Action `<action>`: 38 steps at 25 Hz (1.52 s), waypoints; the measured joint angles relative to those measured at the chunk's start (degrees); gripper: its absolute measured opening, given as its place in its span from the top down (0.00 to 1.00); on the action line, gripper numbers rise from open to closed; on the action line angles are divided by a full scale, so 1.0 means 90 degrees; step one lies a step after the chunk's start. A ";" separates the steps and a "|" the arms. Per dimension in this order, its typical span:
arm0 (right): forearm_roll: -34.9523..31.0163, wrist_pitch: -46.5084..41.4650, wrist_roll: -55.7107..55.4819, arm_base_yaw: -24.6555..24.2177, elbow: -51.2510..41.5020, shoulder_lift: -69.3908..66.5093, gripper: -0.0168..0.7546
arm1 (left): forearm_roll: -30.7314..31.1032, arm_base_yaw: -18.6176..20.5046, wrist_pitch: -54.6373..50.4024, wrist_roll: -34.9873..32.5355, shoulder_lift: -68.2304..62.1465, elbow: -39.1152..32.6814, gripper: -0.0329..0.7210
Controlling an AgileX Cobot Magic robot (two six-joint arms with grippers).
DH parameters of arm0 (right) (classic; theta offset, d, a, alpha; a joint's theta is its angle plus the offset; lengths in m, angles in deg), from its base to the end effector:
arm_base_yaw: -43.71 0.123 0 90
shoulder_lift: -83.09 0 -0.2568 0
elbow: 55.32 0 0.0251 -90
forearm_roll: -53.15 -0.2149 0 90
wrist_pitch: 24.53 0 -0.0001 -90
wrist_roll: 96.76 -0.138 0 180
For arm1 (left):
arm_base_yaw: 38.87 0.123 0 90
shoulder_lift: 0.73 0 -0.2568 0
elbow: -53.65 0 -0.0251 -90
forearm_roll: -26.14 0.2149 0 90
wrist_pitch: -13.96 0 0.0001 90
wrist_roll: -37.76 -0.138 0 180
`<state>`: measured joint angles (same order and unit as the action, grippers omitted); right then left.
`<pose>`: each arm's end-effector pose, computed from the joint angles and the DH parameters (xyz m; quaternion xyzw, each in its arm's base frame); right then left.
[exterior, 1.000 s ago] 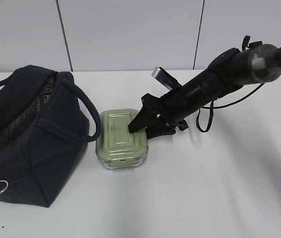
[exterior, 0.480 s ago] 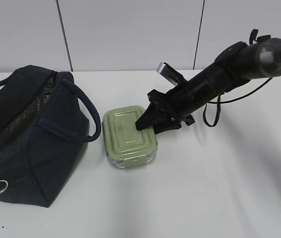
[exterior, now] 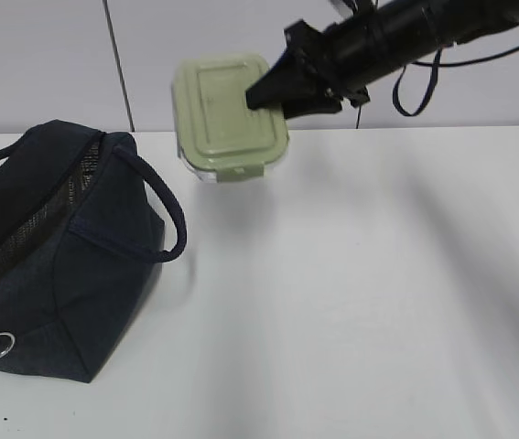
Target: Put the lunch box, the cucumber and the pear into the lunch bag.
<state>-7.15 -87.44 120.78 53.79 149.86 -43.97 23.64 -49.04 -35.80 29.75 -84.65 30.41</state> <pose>0.3939 0.1785 0.2357 -0.1927 0.8518 0.4328 0.2236 0.2350 -0.0468 0.2120 0.1444 0.9689 -0.0229 0.1996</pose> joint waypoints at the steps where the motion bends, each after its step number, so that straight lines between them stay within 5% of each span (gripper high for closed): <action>1: -0.0115 -0.0027 -0.0042 0.0087 0.0196 0.0031 0.59 | 0.0000 0.0000 0.0006 0.0000 0.0000 0.0000 0.98; 12: -0.0371 0.0697 -0.0237 0.1850 0.0948 -0.0002 0.59 | -0.0348 0.0000 0.0194 -0.0005 0.0000 0.0000 0.98; 16: -0.0426 0.0767 -0.0393 0.2043 0.0974 -0.0270 0.59 | -0.0669 0.0026 0.0299 -0.0001 0.0000 0.0000 0.98; 30: 0.2989 0.0480 -0.2443 0.2053 0.0972 -0.0550 0.60 | -0.1500 -0.0005 0.0932 -0.0001 0.0206 0.0000 0.98; 33: 0.2888 0.0493 -0.2538 0.2053 0.0972 -0.0699 0.60 | -0.1561 -0.0169 0.0987 -0.0001 0.0206 0.0000 0.98; 38: 0.1330 0.0533 -0.1728 0.2053 0.0972 -0.1154 0.60 | -0.1566 -0.0553 0.1004 -0.0005 0.0206 0.0000 0.98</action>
<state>4.81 -82.65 105.22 72.27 158.61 -54.35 9.55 -54.01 -26.77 29.70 -82.80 30.41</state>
